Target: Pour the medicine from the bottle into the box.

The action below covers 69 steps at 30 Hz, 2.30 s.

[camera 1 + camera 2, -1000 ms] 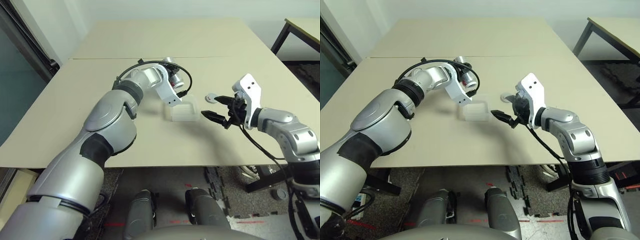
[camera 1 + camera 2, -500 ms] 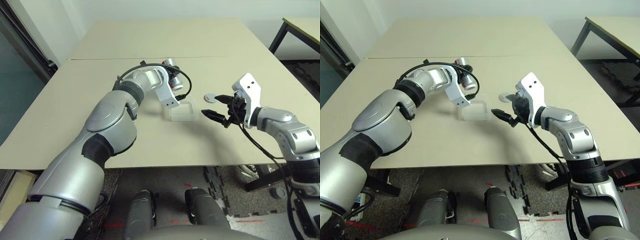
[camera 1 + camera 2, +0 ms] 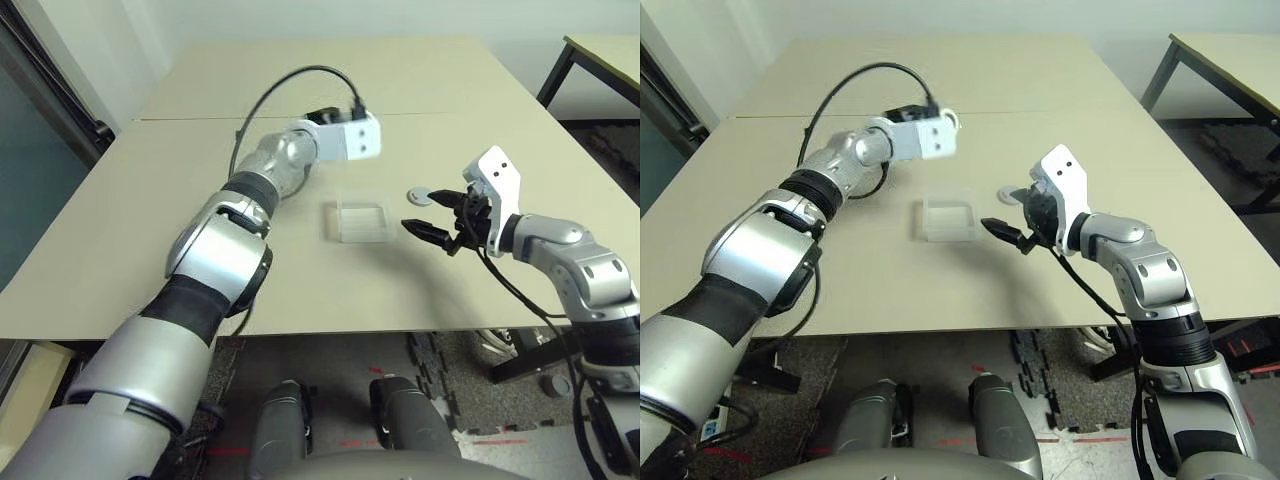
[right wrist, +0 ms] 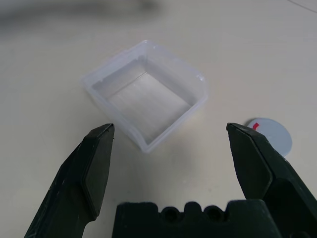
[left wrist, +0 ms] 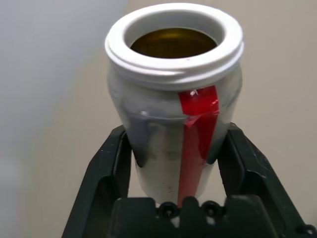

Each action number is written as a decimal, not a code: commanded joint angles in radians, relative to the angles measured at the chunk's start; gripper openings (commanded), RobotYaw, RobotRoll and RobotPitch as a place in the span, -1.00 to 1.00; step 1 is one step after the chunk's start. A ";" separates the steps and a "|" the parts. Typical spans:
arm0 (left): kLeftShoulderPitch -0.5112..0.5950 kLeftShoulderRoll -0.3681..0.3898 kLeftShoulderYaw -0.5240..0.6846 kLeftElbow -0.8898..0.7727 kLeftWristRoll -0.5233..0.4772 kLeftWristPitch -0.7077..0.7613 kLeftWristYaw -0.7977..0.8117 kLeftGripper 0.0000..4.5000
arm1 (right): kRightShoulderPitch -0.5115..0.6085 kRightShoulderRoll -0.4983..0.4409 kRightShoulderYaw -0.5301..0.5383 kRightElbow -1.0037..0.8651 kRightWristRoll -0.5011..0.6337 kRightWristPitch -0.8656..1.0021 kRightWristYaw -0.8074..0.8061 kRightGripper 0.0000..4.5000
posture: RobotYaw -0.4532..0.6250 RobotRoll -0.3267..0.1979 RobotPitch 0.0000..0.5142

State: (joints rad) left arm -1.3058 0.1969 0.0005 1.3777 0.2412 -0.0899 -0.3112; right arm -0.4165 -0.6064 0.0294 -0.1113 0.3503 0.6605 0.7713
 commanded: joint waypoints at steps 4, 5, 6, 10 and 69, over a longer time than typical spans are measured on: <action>0.074 0.009 0.232 -0.026 -0.219 0.086 0.055 0.20 | 0.013 -0.046 -0.001 -0.006 0.001 0.010 0.037 1.00 | -0.42 0.25 -0.81; 0.087 0.009 0.247 -0.027 -0.231 0.090 0.061 0.20 | 0.013 -0.049 0.000 -0.006 0.002 0.012 0.039 1.00 | -0.42 0.25 -0.81; 0.104 0.007 0.265 -0.027 -0.245 0.099 0.072 0.20 | 0.013 -0.053 0.002 -0.006 0.001 0.015 0.042 1.00 | -0.42 0.25 -0.81; 0.150 0.005 0.326 -0.026 -0.299 0.140 0.116 0.20 | 0.016 -0.064 0.007 -0.005 -0.004 0.020 0.049 1.00 | -0.43 0.25 -0.81; -0.064 -0.057 -0.315 0.006 0.257 -0.129 -0.007 0.20 | -0.012 0.029 0.031 -0.006 -0.026 0.025 -0.032 1.00 | -0.55 0.25 -0.76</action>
State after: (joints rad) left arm -1.3961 0.1343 -0.4304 1.3852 0.6309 -0.2840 -0.2733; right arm -0.4208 -0.5733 0.0576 -0.1229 0.3293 0.6880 0.7343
